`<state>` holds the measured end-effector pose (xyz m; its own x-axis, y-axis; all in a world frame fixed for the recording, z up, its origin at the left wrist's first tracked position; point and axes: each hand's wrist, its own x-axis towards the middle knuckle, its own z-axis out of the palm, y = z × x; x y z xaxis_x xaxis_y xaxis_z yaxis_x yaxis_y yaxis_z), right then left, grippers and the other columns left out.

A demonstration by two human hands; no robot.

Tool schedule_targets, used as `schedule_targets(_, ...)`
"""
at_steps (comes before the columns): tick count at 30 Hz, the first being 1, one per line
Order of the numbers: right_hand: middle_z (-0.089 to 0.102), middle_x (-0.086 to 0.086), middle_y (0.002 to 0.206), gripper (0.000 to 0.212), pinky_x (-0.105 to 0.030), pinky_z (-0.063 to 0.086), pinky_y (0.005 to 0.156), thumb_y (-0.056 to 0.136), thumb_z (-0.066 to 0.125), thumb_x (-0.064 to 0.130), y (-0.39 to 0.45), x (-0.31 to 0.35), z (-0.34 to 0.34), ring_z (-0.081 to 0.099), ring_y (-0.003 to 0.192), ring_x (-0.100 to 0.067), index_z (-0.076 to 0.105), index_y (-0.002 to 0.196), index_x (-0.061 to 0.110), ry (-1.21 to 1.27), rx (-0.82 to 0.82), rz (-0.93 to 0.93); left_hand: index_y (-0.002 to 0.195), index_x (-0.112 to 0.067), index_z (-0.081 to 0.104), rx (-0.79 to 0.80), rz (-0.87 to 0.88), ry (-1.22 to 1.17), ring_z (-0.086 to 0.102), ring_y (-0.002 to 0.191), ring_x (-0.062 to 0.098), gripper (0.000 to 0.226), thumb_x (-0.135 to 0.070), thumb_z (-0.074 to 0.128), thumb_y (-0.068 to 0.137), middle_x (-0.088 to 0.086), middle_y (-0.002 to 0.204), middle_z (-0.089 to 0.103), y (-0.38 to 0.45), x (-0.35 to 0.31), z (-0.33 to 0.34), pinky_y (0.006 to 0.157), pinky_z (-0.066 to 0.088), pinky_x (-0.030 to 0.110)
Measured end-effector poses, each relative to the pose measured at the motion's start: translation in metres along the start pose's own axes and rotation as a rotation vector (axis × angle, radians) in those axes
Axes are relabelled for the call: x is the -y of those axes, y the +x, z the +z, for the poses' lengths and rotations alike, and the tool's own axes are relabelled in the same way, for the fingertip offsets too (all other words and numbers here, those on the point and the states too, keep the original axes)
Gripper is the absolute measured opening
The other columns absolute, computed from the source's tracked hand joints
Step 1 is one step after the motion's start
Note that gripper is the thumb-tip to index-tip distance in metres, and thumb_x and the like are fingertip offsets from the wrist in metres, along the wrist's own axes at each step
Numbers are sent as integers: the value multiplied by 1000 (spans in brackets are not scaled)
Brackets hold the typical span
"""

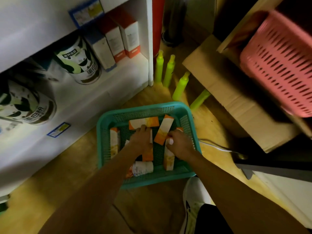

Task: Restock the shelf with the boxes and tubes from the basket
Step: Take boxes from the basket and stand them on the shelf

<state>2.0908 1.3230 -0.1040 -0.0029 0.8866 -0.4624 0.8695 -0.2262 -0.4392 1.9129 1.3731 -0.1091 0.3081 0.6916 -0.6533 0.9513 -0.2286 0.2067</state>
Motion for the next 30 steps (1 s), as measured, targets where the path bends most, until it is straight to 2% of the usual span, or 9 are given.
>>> schedule_targets(4,52,-2,81,16,-32,41,61,76,60,26,4,-2,5,59,83,-27,48,66,25,26,30,40,145,-11,32,-22,-18,29,43,124,38,75,-35,71,86,14,144,27,1,-2,4,89,51,46)
schedule_targets(10,49,-10,84,18,-31,31,64,74,53,34,6,3,13,57,89,-34,43,67,20,60,64,95,140,-13,41,-103,37,85,39,125,37,57,-31,65,91,16,143,31,0,2,-7,82,48,44)
schedule_targets(13,63,-16,103,25,-35,49,75,82,64,24,4,8,11,61,100,-34,68,99,5,121,41,135,131,-12,43,-144,70,-56,47,117,35,54,-26,71,87,14,137,39,-4,9,-7,75,48,43)
schedule_targets(15,64,-13,114,33,-38,53,84,83,68,21,2,12,4,62,107,-34,68,113,9,175,-2,234,125,-12,43,-166,74,-157,55,109,34,51,-25,73,86,14,124,53,-8,11,-7,73,48,42)
schedule_targets(18,65,-14,116,38,-30,48,76,81,74,16,3,16,-11,62,108,-32,65,117,7,203,82,340,139,-18,37,-187,44,-233,61,102,34,72,-27,78,81,13,112,64,-15,13,-14,72,53,43)
schedule_targets(20,65,-12,117,43,-26,43,73,81,74,11,3,20,-24,62,107,-27,65,122,5,185,157,300,146,-21,40,-145,88,-220,59,113,32,81,-29,82,77,11,124,62,-23,15,-22,85,52,42)
schedule_targets(22,62,-7,119,50,-26,44,77,77,78,11,1,27,-37,60,110,-24,65,125,11,168,186,251,140,-19,53,-104,124,-184,54,120,30,69,-32,81,78,10,130,57,-33,18,-28,95,47,39)
schedule_targets(27,66,-2,107,46,-30,50,79,72,86,18,-11,57,-69,63,103,-22,69,115,15,160,179,40,99,-18,68,-255,127,-299,62,104,27,27,-22,81,75,4,107,63,-68,29,-57,86,50,37)
schedule_targets(30,68,-2,120,56,-31,52,90,72,86,19,-20,81,-90,63,111,-19,67,124,15,201,94,-43,90,-20,64,-303,129,-328,61,102,20,19,-21,79,78,-3,99,59,-93,38,-86,90,50,38)
